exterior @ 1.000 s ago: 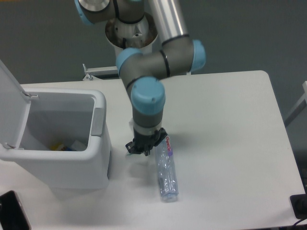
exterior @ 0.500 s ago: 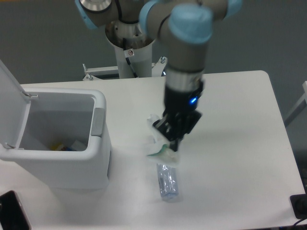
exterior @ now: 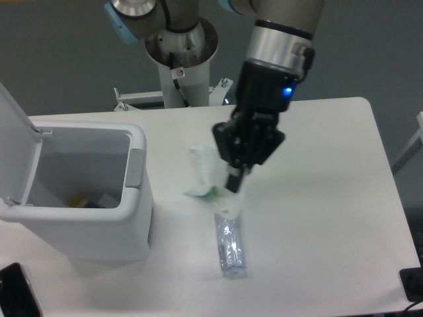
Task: Place the trash in the trash can
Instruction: 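Lift the wrapper and carry it over the white trash bin, then open the gripper to drop the wrapper into the bin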
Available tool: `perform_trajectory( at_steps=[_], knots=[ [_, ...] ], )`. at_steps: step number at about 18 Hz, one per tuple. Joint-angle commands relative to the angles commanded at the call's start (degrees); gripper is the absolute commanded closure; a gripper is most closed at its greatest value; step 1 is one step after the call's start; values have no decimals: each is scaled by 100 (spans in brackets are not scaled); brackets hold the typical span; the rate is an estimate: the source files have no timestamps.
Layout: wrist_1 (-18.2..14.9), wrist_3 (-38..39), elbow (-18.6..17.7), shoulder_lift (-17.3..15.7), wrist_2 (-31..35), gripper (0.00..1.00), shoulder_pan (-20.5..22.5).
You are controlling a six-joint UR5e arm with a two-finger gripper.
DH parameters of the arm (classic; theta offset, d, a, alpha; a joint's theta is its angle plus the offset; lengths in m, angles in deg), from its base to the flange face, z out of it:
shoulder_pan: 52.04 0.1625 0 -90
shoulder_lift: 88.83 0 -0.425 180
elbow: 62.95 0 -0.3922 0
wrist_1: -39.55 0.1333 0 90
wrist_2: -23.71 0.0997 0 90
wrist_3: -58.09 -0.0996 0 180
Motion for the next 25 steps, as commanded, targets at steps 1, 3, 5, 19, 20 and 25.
perform_trajectory(
  at_steps=[1, 3, 5, 19, 20, 25],
  knots=[
    [0, -18, -70, -88, -9, 100, -62],
    [0, -27, -115, -133, -18, 100, -228],
    [35, -70, -176, -98, -9, 100, -457],
    [167, -782, -748, -107, 44, 0, -1231],
    [167, -782, -722, -98, 44, 0, -1231],
    [167, -782, -625, -80, 52, 0, -1187]
  ],
)
